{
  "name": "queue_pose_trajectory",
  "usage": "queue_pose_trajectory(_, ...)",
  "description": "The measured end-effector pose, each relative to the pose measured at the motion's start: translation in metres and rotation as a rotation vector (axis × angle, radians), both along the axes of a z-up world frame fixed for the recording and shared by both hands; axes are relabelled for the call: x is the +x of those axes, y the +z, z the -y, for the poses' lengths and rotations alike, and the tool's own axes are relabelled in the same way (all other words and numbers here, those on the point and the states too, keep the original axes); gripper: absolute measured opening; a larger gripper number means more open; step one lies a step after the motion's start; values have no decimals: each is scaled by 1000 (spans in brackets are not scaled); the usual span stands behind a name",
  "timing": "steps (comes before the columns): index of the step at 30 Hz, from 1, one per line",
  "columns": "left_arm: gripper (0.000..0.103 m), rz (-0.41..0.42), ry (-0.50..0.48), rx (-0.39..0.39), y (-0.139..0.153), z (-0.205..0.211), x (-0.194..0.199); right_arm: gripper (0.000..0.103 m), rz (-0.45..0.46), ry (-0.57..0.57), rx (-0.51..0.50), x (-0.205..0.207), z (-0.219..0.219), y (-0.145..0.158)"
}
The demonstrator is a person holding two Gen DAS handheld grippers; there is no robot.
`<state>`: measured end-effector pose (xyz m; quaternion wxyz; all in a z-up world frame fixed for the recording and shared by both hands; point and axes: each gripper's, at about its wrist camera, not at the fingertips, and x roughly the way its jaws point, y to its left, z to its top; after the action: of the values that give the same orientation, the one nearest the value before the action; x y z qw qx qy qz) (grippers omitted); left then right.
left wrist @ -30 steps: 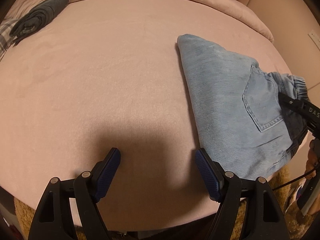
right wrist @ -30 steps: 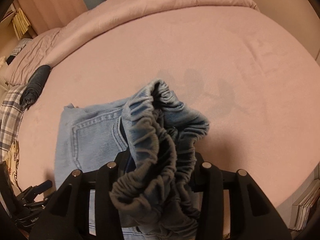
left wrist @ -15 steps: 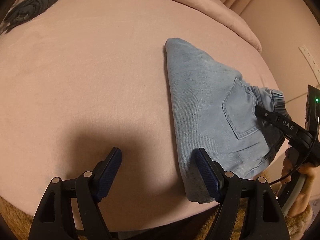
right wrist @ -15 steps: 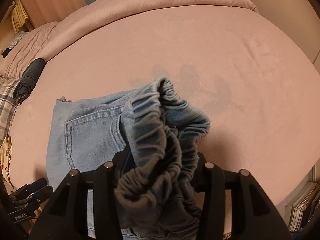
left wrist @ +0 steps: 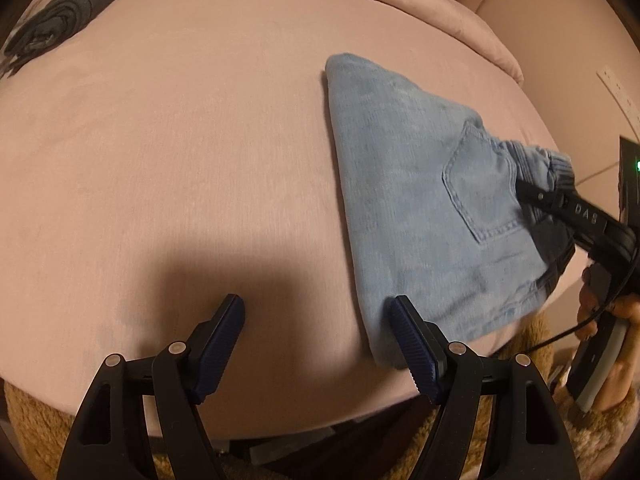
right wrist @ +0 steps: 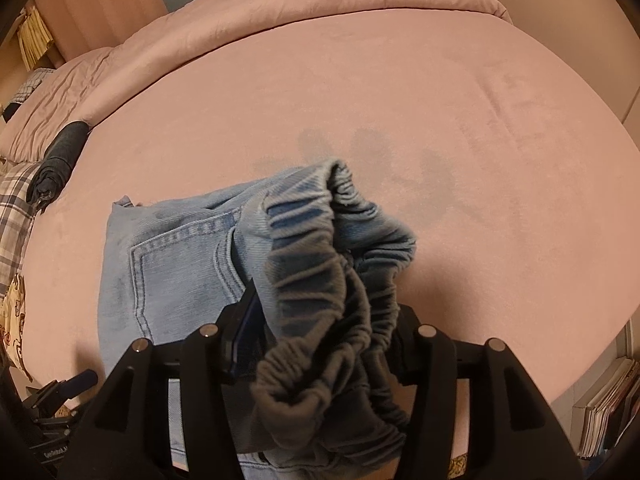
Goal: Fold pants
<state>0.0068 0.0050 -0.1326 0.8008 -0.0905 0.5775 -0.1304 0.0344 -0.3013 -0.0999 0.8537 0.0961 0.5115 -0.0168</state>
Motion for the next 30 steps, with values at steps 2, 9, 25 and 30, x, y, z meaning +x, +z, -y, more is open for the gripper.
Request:
queue_pose_trajectory(2, 76, -5, -6, 5, 1, -1, -2, 53, 1, 4, -3, -1, 0, 1)
queue_pose_trajectory(9, 76, -29, 16, -13, 6, -6, -7, 55, -5, -1, -14, -6, 0, 5)
queue_pose_trajectory(25, 76, 64, 90, 31, 30, 3, 57, 64, 67, 13, -17, -37, 8, 40)
queue_pose_trajectory(30, 76, 54, 94, 43, 19, 9, 80, 69, 50, 50, -21, -41, 0, 33)
